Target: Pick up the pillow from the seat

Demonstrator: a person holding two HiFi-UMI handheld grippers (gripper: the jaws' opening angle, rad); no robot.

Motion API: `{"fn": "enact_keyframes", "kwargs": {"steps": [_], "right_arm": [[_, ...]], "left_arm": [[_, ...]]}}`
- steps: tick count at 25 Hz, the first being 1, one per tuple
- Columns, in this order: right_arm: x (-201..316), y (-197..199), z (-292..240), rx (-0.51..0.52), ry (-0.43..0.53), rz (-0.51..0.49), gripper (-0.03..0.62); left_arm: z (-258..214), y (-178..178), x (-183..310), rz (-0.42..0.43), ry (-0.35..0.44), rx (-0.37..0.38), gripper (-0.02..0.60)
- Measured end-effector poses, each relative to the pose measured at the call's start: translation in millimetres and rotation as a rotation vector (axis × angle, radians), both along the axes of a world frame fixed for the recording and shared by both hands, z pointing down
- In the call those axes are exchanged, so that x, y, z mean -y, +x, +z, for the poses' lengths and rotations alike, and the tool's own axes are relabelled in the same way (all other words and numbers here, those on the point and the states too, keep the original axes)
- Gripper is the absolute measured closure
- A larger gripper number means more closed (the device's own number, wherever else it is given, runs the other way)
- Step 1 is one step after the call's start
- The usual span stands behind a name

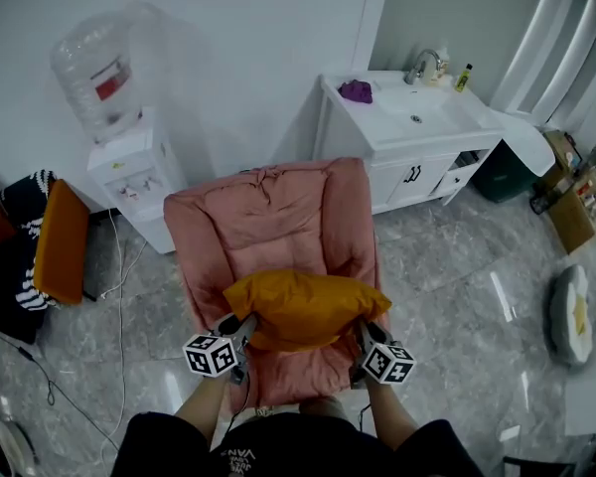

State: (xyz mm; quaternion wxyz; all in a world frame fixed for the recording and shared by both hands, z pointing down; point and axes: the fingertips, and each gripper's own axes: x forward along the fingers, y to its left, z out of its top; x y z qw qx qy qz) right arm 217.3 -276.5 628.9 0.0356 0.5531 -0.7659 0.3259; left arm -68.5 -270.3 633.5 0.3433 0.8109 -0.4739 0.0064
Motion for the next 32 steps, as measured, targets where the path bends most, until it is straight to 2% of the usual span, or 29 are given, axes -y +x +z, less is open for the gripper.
{"fn": "enact_keyframes", "kwargs": {"steps": [9, 16, 25, 32], "right_arm": [[-41, -3, -24, -0.034, 0.044, 0.050, 0.563], [-62, -8, -52, -0.034, 0.110, 0.082, 0.569], [-86, -6, -100, -0.027, 0.209, 0.105, 0.572], [-99, -9, -146, -0.080, 0.310, 0.072, 0.574]], "left_arm": [[-17, -4, -35, 0.072, 0.045, 0.072, 0.482], [-37, -9, -52, 0.080, 0.079, 0.089, 0.486], [-75, -7, -67, 0.081, 0.164, 0.039, 0.494], [-112, -8, -71, 0.078, 0.230, -0.005, 0.499]]}}
